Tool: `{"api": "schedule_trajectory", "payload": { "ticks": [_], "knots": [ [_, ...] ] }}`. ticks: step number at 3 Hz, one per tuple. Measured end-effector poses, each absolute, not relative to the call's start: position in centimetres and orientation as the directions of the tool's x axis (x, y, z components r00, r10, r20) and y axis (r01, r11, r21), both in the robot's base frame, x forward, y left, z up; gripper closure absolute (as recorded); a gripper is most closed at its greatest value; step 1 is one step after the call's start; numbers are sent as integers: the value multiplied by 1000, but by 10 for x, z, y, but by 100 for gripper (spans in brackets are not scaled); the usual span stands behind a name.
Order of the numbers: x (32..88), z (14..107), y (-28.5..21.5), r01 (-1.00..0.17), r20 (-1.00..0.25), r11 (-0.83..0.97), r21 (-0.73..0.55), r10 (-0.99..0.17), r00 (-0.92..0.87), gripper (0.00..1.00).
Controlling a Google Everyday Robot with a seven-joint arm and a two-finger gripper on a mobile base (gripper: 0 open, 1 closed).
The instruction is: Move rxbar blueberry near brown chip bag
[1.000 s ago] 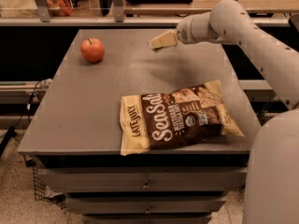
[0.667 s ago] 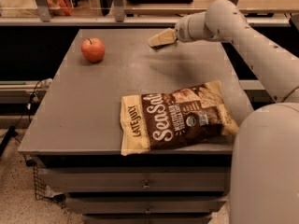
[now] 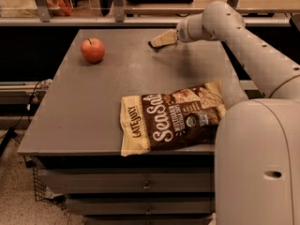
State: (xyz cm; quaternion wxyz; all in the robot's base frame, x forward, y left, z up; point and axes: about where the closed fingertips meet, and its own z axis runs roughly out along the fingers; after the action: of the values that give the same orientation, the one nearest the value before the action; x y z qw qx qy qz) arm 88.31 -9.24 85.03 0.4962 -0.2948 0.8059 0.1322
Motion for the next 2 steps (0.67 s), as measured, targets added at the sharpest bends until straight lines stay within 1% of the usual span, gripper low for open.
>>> {"api": "schedule_trajectory", "payload": {
  "ticks": [1,2],
  "knots": [
    [887,842,-97,-594,-873,802,-67,-336,-354,10],
    [887,839,-98,-593,-872,803,-56,-329,-363,33]
  ]
}}
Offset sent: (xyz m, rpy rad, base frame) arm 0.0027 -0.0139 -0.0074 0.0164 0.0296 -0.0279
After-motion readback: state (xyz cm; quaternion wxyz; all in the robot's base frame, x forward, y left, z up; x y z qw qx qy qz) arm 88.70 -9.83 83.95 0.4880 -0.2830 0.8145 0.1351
